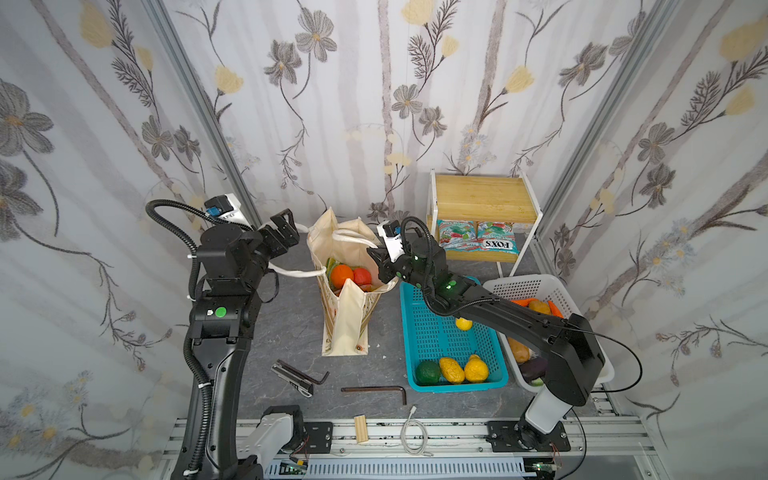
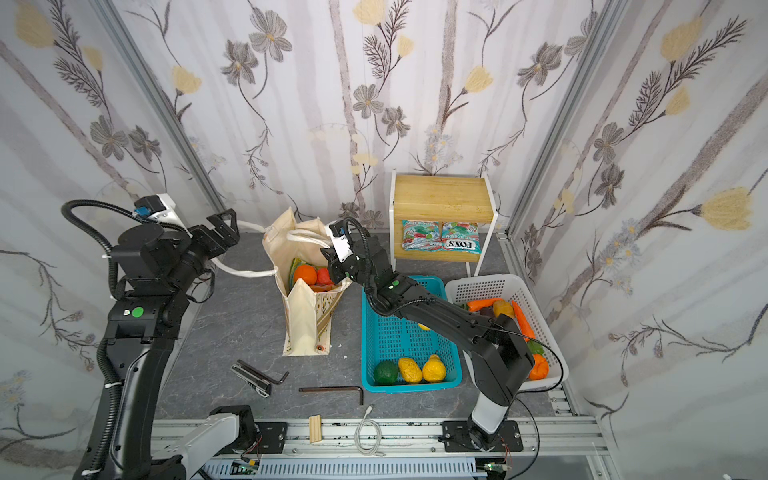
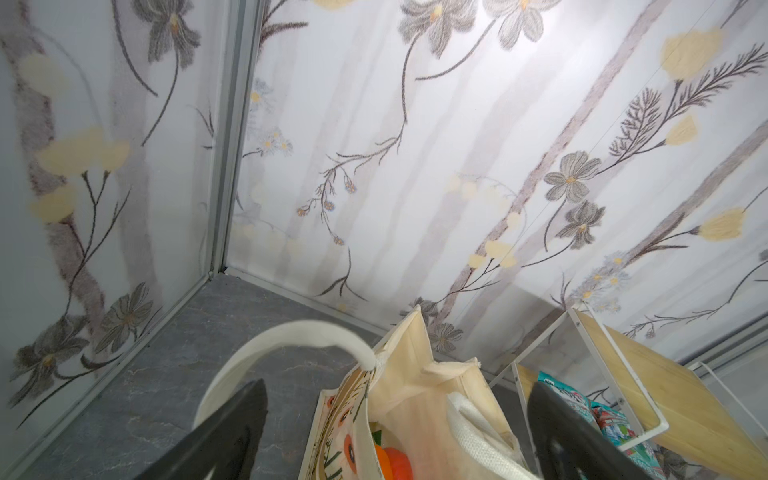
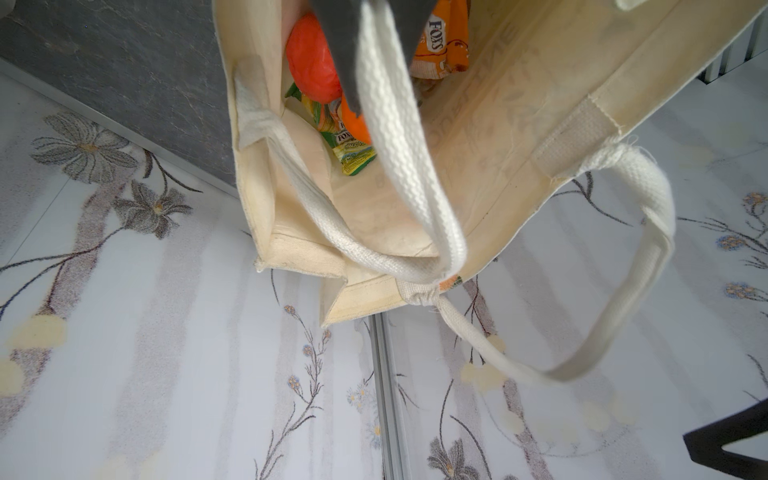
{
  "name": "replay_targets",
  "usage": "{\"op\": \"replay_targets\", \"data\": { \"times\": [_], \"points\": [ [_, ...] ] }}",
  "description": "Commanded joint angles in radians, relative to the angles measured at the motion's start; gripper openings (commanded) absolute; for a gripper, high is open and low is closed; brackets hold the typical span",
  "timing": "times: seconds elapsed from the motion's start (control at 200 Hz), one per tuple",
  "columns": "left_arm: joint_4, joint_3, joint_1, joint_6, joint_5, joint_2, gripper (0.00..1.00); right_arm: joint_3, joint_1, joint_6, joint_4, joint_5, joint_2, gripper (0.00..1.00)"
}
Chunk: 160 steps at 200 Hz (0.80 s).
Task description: Place the food into the grocery bag and tie it
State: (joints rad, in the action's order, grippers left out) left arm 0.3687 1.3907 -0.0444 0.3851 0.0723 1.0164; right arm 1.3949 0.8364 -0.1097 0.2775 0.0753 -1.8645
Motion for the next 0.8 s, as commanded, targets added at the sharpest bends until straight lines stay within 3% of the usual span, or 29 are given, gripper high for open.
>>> {"op": "replay_targets", "data": {
  "times": [0.0, 0.085, 0.21, 0.385, 0.475, 0.54, 0.62, 0.66, 0.725, 0.794],
  "points": [
    [-0.024, -0.029, -0.06, 0.022, -0.045, -0.017, 1.0, -0.005, 0.001, 0.01, 0.033, -0.003, 0.008, 0.0],
    [-0.027, -0.113, -0.156, 0.083, -0.047, -0.02, 1.0, -0.006, 0.001, 0.009, 0.032, -0.004, 0.006, 0.0],
    [-0.131, -0.311, -0.329, 0.281, 0.133, -0.055, 1.0, -0.007, 0.001, 0.01, 0.027, -0.005, 0.006, 0.0],
    [-0.278, -0.594, -0.433, 0.568, 0.238, -0.126, 1.0, -0.019, 0.001, 0.019, 0.024, -0.011, 0.018, 0.0],
    [-0.366, -0.724, -0.44, 0.686, 0.275, -0.126, 0.98, -0.028, -0.002, 0.024, 0.028, -0.015, 0.024, 0.0],
    [-0.47, -0.826, -0.44, 0.774, 0.318, -0.105, 0.86, -0.029, -0.003, 0.024, 0.029, -0.017, 0.025, 0.0],
    [-0.63, -0.937, -0.398, 0.836, 0.35, -0.061, 0.55, -0.031, -0.002, 0.023, 0.035, -0.017, 0.027, 0.0],
    [-0.644, -0.954, -0.359, 0.838, 0.341, -0.035, 0.34, -0.033, -0.002, 0.023, 0.038, -0.016, 0.026, 0.0],
    [-0.658, -0.969, -0.278, 0.834, 0.304, -0.009, 0.15, -0.032, -0.002, 0.021, 0.04, -0.016, 0.025, 0.0],
    [-0.671, -0.989, -0.209, 0.842, 0.251, 0.002, 0.07, -0.032, -0.003, 0.02, 0.04, -0.014, 0.024, 0.0]
  ]
}}
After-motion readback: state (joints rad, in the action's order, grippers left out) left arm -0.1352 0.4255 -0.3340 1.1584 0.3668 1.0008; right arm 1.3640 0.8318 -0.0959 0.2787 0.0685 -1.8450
